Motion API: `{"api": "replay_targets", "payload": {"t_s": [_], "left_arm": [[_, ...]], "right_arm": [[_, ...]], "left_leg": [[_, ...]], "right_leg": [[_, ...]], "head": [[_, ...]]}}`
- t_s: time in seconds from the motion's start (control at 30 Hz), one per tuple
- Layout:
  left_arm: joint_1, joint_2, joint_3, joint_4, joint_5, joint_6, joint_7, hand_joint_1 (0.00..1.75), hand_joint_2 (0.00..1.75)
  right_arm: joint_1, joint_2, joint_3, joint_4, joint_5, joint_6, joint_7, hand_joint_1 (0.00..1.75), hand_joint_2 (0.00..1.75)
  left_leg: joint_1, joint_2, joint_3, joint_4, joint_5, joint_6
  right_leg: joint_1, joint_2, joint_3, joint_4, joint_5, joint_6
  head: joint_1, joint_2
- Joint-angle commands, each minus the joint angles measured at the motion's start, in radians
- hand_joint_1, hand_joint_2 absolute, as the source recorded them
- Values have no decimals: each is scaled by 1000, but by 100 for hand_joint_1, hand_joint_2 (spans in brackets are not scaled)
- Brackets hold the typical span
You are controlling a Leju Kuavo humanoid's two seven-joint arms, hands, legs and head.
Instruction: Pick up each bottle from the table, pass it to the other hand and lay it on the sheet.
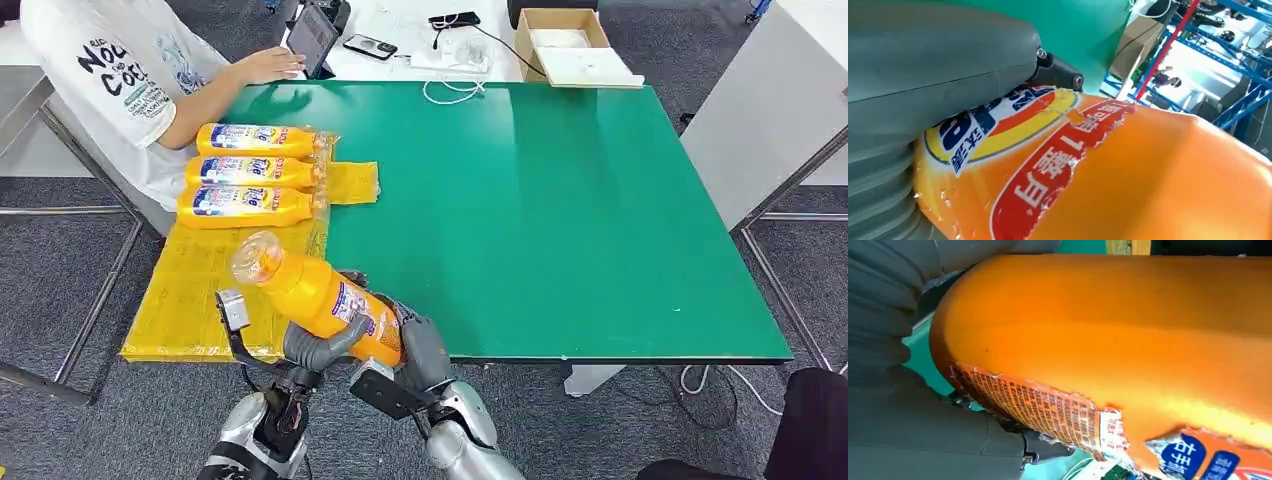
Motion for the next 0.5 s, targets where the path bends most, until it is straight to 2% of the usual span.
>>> {"api": "replay_targets", "payload": {"t_s": [0.03,0.17,0.33,0.37,0.43,0.5], "left_arm": [[-84,-19,-40,27,-74,22,-29,175,175],[-84,-19,-40,27,-74,22,-29,175,175],[-84,-19,-40,27,-74,22,-29,175,175],[-87,-12,-45,15,-146,80,-64,175,175],[-97,-11,-41,8,-228,143,-91,175,175],[-119,-7,-30,6,-375,277,-132,175,175]], "right_arm": [[16,-15,68,85,19,46,7,9,175],[16,-15,68,85,19,46,7,9,175],[16,-15,68,85,19,46,7,9,175],[19,-15,66,75,12,65,17,0,0],[28,-25,63,30,2,74,7,0,0],[54,-42,47,-73,-40,111,0,0,0]], "left_leg": [[1,-3,2,0,-1,1],[1,-4,6,0,-2,1],[1,-4,3,0,-1,1],[1,-4,6,0,-2,1],[1,-4,6,0,-2,1],[1,-5,5,1,-2,1]], "right_leg": [[1,-4,4,-1,-2,-2],[1,-6,8,-1,-3,-3],[1,-5,5,-1,-2,-2],[1,-6,8,0,-3,-3],[2,-6,8,0,-3,-3],[1,-7,7,0,-3,-3]], "head": [[0,0],[0,0],[0,0],[0,0],[0,0],[0,0]]}}
